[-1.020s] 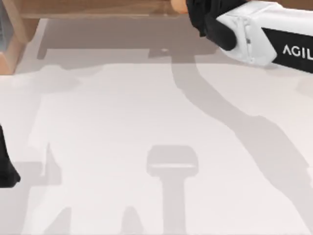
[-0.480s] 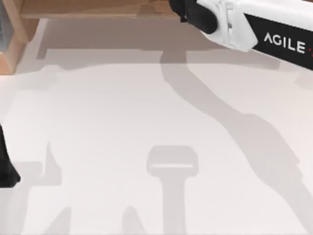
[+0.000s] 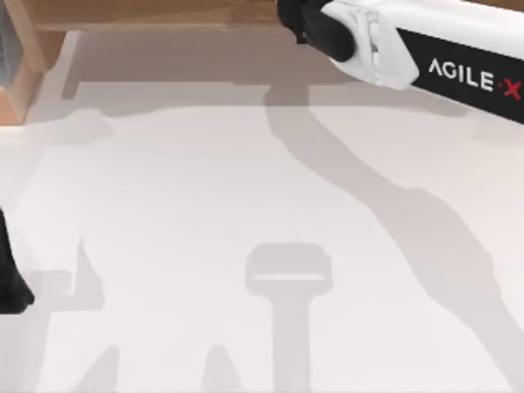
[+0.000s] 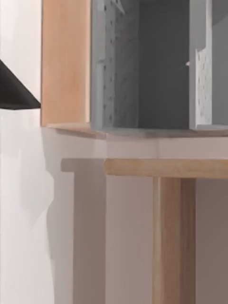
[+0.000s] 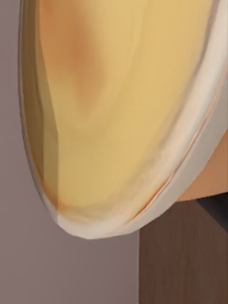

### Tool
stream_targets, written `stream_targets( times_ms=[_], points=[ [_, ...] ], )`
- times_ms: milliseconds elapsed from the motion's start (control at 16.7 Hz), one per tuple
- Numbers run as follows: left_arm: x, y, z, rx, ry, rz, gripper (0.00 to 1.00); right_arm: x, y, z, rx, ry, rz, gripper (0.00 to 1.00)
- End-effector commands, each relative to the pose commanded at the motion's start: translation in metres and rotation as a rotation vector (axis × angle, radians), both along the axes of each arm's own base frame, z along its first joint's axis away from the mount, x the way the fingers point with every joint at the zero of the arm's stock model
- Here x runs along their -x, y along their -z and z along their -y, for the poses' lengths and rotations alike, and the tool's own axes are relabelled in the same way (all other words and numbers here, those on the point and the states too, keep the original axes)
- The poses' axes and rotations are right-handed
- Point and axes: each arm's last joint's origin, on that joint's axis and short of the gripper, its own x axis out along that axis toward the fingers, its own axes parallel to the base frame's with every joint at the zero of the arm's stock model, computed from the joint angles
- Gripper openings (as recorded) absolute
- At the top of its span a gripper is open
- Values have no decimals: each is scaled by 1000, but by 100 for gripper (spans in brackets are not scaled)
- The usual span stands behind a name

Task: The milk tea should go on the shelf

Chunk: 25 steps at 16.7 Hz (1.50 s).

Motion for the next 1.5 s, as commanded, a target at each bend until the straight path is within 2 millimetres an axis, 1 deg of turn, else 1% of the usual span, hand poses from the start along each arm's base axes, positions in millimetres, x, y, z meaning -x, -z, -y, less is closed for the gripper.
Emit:
stream_targets(
  times_ms=[360,480,660,1440,1500],
  points=[
    [0,0,0,0,0,0,100,-26,14,2,-17,-4,18,0],
    [0,0,0,0,0,0,100,-29,19,1,-16,-7,16,0],
    [0,0,0,0,0,0,100,-29,19,1,-16,-7,16,0],
    [0,0,0,0,0,0,100,-29,19,1,-16,-7,16,98],
    [0,0,0,0,0,0,100,-29,19,1,-16,-7,16,100]
  ],
)
